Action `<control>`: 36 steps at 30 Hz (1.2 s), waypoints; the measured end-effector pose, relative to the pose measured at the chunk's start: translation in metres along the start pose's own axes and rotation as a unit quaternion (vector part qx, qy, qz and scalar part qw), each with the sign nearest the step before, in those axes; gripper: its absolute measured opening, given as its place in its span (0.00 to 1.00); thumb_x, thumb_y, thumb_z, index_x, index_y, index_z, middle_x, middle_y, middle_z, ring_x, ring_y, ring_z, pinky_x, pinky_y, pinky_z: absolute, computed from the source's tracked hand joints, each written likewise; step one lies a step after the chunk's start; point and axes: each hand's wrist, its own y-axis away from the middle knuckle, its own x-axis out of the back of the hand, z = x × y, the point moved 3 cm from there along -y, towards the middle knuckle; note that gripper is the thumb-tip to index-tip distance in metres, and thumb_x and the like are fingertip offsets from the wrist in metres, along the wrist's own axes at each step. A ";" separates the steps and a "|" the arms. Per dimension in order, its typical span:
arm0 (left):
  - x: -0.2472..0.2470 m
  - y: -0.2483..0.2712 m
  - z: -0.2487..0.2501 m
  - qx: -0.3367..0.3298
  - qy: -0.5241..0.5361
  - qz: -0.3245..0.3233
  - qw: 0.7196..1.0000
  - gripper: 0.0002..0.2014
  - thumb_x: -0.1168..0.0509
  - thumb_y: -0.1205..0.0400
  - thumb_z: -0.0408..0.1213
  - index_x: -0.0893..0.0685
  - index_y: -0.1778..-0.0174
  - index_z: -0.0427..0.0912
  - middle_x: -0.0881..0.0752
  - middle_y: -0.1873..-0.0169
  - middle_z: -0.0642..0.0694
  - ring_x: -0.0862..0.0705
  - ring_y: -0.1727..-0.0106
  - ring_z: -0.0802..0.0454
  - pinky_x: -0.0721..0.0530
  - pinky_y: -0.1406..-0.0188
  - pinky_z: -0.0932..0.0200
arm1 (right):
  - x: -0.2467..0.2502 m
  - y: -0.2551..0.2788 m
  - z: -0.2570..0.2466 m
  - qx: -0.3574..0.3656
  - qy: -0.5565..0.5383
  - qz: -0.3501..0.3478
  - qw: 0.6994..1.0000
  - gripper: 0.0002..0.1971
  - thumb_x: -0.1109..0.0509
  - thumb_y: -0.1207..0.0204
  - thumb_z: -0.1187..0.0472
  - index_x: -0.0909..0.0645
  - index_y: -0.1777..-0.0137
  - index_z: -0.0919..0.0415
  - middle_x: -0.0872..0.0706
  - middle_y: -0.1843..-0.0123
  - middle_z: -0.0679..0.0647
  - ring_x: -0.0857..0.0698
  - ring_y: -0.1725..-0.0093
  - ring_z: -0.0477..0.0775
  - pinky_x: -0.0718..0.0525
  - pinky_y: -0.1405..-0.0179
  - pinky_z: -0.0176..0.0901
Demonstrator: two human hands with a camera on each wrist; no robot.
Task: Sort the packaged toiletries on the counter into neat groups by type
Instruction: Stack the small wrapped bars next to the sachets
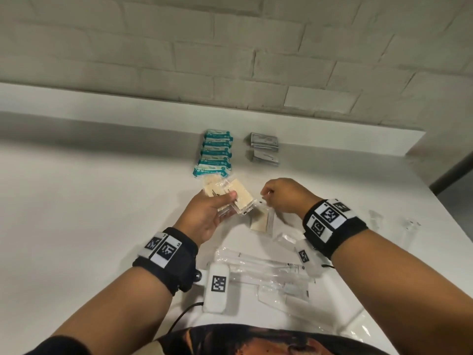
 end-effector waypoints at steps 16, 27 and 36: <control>-0.020 -0.002 -0.003 0.104 0.035 -0.013 0.994 0.25 0.42 0.16 0.56 0.18 0.43 0.35 0.11 0.55 0.36 0.10 0.66 0.48 0.10 0.69 0.58 | 0.047 0.047 -0.016 0.133 -0.233 0.154 0.951 0.07 0.20 0.33 0.69 0.16 0.66 0.61 0.18 0.65 0.48 0.19 0.64 0.48 0.20 0.59 0.44; -0.032 0.001 0.011 -0.045 0.012 -0.029 0.998 0.13 0.35 0.20 0.23 0.21 0.43 0.43 0.11 0.57 0.46 0.11 0.60 0.51 0.16 0.64 0.58 | 0.033 0.057 -0.018 0.043 -0.342 0.068 0.936 0.07 0.25 0.25 0.59 0.16 0.52 0.63 0.12 0.61 0.52 0.17 0.67 0.48 0.21 0.65 0.42; -0.033 0.007 0.012 -0.088 -0.054 -0.032 0.994 0.15 0.33 0.20 0.24 0.20 0.42 0.44 0.12 0.55 0.46 0.12 0.58 0.52 0.17 0.61 0.58 | 0.034 0.058 -0.024 0.049 -0.287 0.053 0.955 0.04 0.25 0.26 0.63 0.18 0.56 0.59 0.16 0.65 0.49 0.16 0.68 0.50 0.22 0.71 0.32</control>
